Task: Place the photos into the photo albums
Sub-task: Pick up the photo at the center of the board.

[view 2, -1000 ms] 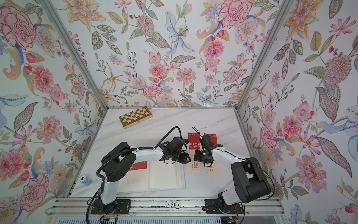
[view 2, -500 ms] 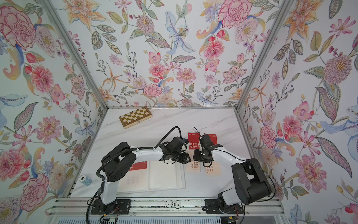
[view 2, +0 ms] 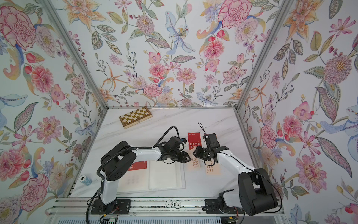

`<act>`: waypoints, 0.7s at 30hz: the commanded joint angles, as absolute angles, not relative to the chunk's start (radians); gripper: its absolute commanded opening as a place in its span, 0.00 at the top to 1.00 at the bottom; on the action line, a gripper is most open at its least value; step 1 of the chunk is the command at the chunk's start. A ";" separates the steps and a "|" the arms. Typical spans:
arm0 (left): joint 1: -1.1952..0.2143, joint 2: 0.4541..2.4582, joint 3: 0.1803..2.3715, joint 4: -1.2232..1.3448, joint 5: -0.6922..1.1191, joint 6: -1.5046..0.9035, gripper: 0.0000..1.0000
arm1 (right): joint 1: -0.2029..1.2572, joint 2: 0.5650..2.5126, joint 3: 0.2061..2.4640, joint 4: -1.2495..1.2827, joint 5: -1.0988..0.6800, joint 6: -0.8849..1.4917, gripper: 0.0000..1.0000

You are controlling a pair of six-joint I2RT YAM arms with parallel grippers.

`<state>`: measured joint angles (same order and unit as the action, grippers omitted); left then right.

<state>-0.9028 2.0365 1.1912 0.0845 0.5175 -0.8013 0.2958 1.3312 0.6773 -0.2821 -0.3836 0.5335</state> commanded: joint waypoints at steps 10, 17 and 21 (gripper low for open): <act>-0.890 2.057 1.141 0.063 0.531 -0.824 0.58 | 0.284 1.320 0.632 -0.268 -0.486 0.507 0.80; -0.878 2.031 1.146 0.063 0.540 -0.802 0.55 | 0.268 1.294 0.652 -0.298 -0.470 0.500 1.00; -0.860 1.993 1.148 0.063 0.552 -0.763 0.45 | 0.239 1.260 0.665 -0.335 -0.466 0.478 1.00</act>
<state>-0.8852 2.0247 1.1690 0.1257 0.5472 -0.7990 0.2592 1.2964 0.6460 -0.2924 -0.4717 0.5056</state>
